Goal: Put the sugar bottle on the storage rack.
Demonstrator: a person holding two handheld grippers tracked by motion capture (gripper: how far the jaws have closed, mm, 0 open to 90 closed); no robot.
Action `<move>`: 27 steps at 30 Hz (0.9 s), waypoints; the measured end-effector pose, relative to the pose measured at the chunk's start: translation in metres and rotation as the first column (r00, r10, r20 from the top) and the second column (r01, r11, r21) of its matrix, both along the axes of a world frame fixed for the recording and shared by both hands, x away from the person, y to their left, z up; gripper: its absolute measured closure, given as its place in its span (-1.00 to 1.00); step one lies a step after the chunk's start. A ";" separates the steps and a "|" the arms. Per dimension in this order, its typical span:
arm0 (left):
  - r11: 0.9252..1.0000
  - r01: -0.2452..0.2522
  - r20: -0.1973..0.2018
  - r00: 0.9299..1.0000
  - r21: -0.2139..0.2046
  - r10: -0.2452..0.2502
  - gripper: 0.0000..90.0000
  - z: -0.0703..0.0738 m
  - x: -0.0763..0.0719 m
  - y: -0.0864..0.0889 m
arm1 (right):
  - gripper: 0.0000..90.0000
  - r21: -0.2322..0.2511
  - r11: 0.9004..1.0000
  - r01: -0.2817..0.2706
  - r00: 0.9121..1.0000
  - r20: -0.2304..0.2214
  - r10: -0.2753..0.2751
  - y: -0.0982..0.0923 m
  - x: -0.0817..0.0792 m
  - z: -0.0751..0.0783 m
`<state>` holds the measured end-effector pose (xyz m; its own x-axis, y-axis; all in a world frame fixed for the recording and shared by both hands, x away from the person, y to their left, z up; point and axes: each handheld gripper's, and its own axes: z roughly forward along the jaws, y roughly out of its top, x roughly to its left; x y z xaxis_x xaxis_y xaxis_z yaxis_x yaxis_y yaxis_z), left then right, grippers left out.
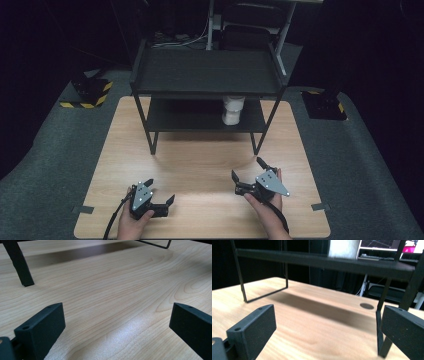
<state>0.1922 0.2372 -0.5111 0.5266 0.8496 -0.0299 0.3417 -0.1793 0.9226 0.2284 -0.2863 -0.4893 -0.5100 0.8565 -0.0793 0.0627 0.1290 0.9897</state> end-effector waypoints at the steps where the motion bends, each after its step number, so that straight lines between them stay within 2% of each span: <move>1: 1.000 -0.002 -0.001 1.000 -0.002 0.002 -0.99 0.000 0.000 0.000 | -1.00 -0.003 1.000 0.000 1.000 -0.007 0.000 -0.001 -0.001 -0.002; 16: 1.000 -0.002 0.001 1.000 0.000 0.002 -0.99 0.000 -0.001 -0.001 | -1.00 -0.054 0.998 0.030 0.995 -0.094 -0.035 -0.018 -0.018 -0.025; 24: 1.000 -0.001 0.000 1.000 0.002 0.001 -0.99 0.000 0.000 -0.001 | -1.00 -0.075 0.996 0.041 0.990 -0.129 -0.050 -0.026 -0.023 -0.028; 27: 1.000 -0.003 0.000 1.000 0.002 0.003 -0.99 0.000 -0.001 -0.001 | -1.00 -0.107 0.993 0.050 0.988 -0.143 -0.065 -0.025 -0.023 -0.025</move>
<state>0.1916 0.2361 -0.5110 0.5244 0.8510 -0.0279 0.3418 -0.1804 0.9223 0.2057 -0.3109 -0.5141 -0.4730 0.8758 -0.0966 0.2157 0.2214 0.9510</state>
